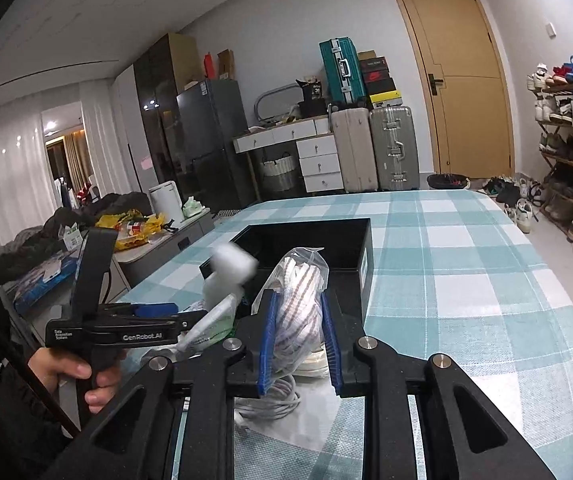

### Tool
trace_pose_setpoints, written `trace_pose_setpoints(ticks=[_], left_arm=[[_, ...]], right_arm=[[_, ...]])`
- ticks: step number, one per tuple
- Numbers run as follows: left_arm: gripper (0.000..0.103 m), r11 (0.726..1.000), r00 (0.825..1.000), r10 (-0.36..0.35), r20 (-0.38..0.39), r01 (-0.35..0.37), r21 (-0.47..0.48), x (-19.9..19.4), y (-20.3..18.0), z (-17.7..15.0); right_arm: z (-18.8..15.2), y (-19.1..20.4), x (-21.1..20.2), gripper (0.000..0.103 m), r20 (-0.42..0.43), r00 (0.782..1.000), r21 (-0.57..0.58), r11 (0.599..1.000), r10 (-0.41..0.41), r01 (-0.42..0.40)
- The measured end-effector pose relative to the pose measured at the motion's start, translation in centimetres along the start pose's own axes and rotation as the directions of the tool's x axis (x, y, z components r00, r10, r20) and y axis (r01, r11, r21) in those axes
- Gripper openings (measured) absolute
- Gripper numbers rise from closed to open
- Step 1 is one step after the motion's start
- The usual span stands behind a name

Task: Organize soft objects
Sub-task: 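Grasp the white-and-red packet with the left gripper while the right gripper lifts the cable bundle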

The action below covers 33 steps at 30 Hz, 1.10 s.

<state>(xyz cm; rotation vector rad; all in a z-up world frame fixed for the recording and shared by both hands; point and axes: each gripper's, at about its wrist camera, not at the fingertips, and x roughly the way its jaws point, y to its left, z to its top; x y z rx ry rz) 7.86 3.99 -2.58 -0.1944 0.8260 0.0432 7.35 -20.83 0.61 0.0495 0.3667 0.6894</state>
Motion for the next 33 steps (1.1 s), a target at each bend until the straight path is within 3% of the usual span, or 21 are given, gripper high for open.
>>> trace_pose_setpoints(ticks=[4,6,9,17,33], left_arm=[[0.066,1.000,1.000,0.004,-0.006,-0.004,0.013,0.1,-0.2,0.0],[0.055,1.000,1.000,0.011,-0.007,-0.011,0.027,0.1,-0.5,0.0],[0.046,0.999,1.000,0.001,0.004,-0.001,0.046,-0.2,-0.8,-0.1],[0.045,0.999,0.997,-0.028,0.078,0.026,0.032,-2.8,-0.5,-0.2],[0.045,0.996,0.972,-0.086,0.220,0.079,0.044,-8.0,-0.9,1.7]], right_arm=[[-0.1,0.3,0.3,0.022,-0.009,1.000,-0.013,1.000,0.008,-0.008],[-0.1,0.5,0.5,0.022,-0.011,1.000,-0.018,1.000,0.012,-0.012],[0.0,0.7,0.6,0.022,-0.008,1.000,-0.026,1.000,0.015,-0.015],[0.3,0.3,-0.2,0.021,0.036,0.999,-0.028,1.000,-0.001,0.002],[2.8,1.8,-2.0,0.020,0.121,0.992,-0.063,0.998,-0.021,0.029]])
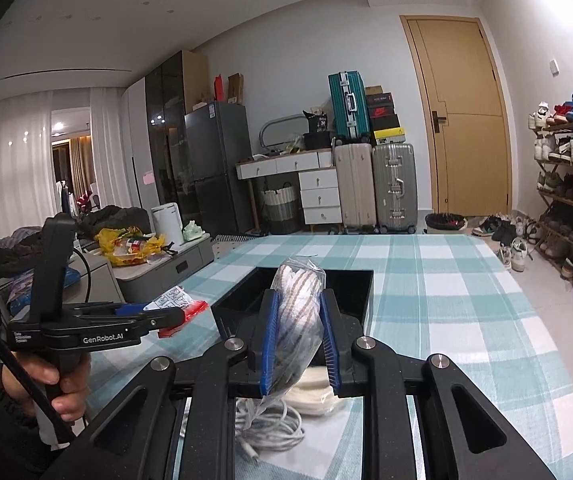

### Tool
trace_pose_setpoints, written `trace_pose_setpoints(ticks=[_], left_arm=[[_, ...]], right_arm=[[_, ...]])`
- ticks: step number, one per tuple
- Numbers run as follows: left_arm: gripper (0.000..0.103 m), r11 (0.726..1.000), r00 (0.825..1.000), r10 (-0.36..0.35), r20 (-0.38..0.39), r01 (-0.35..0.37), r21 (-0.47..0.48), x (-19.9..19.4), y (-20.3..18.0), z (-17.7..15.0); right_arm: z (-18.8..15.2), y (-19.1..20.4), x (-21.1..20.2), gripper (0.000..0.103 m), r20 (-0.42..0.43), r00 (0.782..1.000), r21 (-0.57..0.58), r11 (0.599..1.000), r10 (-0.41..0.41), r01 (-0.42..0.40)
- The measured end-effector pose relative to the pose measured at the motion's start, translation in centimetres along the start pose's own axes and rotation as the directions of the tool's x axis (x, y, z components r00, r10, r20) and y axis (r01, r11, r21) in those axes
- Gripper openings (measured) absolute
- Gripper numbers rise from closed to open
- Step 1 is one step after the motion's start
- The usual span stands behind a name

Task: Organize soft objects
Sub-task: 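Grasp the white-and-red packet with the left gripper while the right gripper lifts the cable bundle, then lower the packet into the black box with the left gripper while the right gripper drops the cable bundle in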

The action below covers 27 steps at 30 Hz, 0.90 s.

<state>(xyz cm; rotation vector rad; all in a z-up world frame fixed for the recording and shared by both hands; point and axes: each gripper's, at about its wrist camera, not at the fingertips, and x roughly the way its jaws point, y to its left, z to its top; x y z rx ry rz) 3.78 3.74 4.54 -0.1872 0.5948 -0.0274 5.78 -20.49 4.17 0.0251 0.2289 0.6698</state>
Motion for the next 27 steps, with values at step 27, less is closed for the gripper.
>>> trace_pose_setpoints(ticks=[27], left_arm=[[0.045,0.998,0.999,-0.043,0.006,0.043,0.034,6.5,-3.7,5.4]], right_arm=[[5.3,-2.3,8.0,0.020,0.039,0.993,0.058,0.993,-0.108,0.105]])
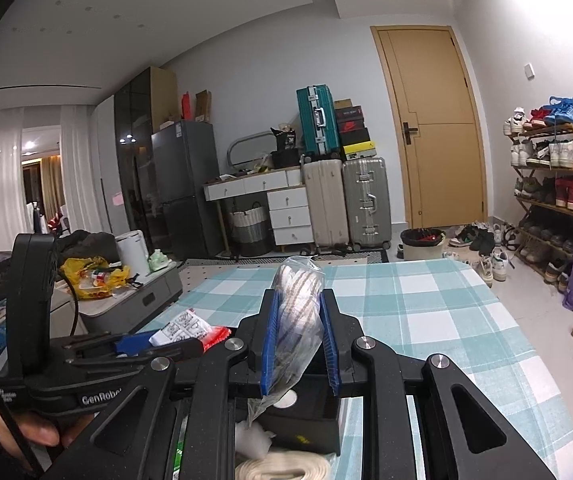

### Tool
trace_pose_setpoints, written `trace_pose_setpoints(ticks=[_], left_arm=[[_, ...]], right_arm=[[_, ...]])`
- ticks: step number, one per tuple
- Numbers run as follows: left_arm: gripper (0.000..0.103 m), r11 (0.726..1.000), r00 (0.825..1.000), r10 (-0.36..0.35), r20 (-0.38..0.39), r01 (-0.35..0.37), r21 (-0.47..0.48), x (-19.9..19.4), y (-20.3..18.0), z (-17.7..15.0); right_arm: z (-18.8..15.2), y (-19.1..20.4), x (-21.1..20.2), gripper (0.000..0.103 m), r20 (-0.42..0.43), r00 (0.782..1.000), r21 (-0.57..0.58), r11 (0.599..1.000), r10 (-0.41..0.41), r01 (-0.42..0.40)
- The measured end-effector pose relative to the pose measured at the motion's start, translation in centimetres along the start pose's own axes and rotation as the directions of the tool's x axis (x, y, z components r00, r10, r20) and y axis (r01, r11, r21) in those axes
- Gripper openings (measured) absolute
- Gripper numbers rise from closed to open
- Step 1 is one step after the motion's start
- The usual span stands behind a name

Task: Organize soft objects
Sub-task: 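Lower the packet into the black box with the left gripper while the right gripper drops the cable bundle in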

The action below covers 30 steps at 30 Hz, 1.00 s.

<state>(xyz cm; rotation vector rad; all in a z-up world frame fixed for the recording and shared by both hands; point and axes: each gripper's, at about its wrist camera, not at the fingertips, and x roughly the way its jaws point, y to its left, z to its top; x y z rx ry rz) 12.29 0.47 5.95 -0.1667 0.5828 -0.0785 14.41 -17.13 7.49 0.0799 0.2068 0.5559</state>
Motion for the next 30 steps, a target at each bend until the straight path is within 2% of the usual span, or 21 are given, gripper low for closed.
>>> trace_pose_setpoints(ticks=[13,20,24,30], left_arm=[[0.045,1.000,0.998,0.031,-0.052,-0.031,0.002,3.7,-0.5,-0.5],[0.045,0.999,0.997,0.030,-0.068,-0.031,-0.014,4.5,0.2,-0.6],[0.045,0.999,0.996,0.029,-0.078,-0.030,-0.013,4.8,0.3,-0.8],[0.046,1.000,0.996,0.027,-0.088,-0.027,-0.001,4.9,0.2,-0.9]], right_arm=[[-0.9,-0.6,5.8,0.020,-0.079,0.997,0.027,0.999,-0.015,0.017],[-1.3,-1.1,7.5,0.020,-0.100,0.995,0.035,0.999,-0.021,0.025],[-2.0,-1.1,8.4,0.020,-0.154,0.988,0.038,0.999,-0.011,0.017],[-3.4,-0.4,9.0,0.020,-0.237,0.971,-0.022,0.999,-0.034,0.029]])
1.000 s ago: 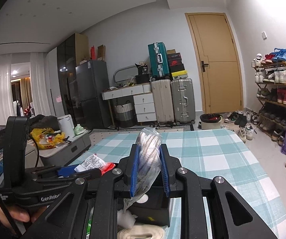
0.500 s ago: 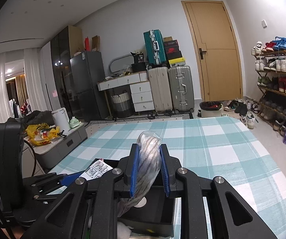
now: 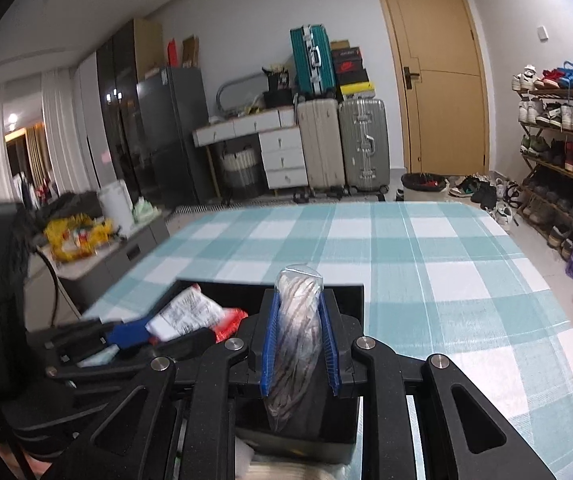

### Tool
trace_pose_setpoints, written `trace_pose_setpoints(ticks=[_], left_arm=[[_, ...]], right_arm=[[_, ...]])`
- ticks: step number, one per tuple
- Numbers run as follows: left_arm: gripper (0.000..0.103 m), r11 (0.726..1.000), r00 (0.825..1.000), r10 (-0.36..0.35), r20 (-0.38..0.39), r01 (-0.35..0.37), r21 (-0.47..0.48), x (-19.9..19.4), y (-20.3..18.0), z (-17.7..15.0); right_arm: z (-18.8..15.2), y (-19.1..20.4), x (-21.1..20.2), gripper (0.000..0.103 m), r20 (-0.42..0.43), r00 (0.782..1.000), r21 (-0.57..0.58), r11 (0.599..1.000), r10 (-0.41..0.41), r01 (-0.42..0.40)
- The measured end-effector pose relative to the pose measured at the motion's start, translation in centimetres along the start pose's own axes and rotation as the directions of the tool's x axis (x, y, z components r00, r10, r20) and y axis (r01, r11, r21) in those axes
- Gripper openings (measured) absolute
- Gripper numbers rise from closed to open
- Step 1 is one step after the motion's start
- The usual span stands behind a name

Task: Organize soft objects
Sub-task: 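Lower the packet into the black box with the left gripper while the right gripper drops the cable bundle in, then withdraw both grippers and move the right gripper onto the white charging cable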

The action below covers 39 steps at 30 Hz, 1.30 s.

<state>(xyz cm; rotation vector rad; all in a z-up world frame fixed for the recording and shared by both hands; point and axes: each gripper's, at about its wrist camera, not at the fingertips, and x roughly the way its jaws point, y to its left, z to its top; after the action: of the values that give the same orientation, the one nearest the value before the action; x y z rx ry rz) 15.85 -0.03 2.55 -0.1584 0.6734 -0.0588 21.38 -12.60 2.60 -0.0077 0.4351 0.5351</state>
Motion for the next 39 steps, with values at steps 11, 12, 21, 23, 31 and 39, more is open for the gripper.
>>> trace_pose_setpoints(ticks=[11,12,21,23,31,39], left_arm=[[0.053,1.000,1.000,0.005,-0.017,-0.004,0.014,-0.2,-0.1,-0.1],[0.054,1.000,1.000,0.004,-0.016,-0.003,0.015,-0.3,-0.1,-0.1],[0.081,0.998,1.000,0.020,0.005,-0.020,0.066,-1.7,-0.9,-0.4],[0.093,0.996,1.000,0.028,0.012,-0.029,0.079,-2.1,-1.1,-0.6],[0.103,0.997,0.999,0.010,0.036,-0.013,0.075,-5.2,-0.4,-1.9],[0.103,0.997,0.997,0.039,0.063,-0.043,0.058,-8.0,0.4,-3.3]], right_arm=[[0.0,0.2,-0.4,0.020,-0.077,0.997,-0.049,0.999,0.017,-0.020],[0.1,0.1,-0.5,0.022,-0.076,0.997,-0.045,0.999,0.019,-0.022],[0.6,-0.5,-2.9,0.060,-0.044,0.999,-0.084,0.996,-0.030,0.026],[0.5,-0.7,-3.5,0.080,-0.051,0.998,-0.082,0.996,-0.024,0.020],[-0.9,-1.6,-6.5,0.102,-0.076,0.997,-0.057,0.998,0.004,-0.009],[-3.3,-1.1,-8.5,0.102,-0.111,0.993,-0.039,0.999,0.033,-0.038]])
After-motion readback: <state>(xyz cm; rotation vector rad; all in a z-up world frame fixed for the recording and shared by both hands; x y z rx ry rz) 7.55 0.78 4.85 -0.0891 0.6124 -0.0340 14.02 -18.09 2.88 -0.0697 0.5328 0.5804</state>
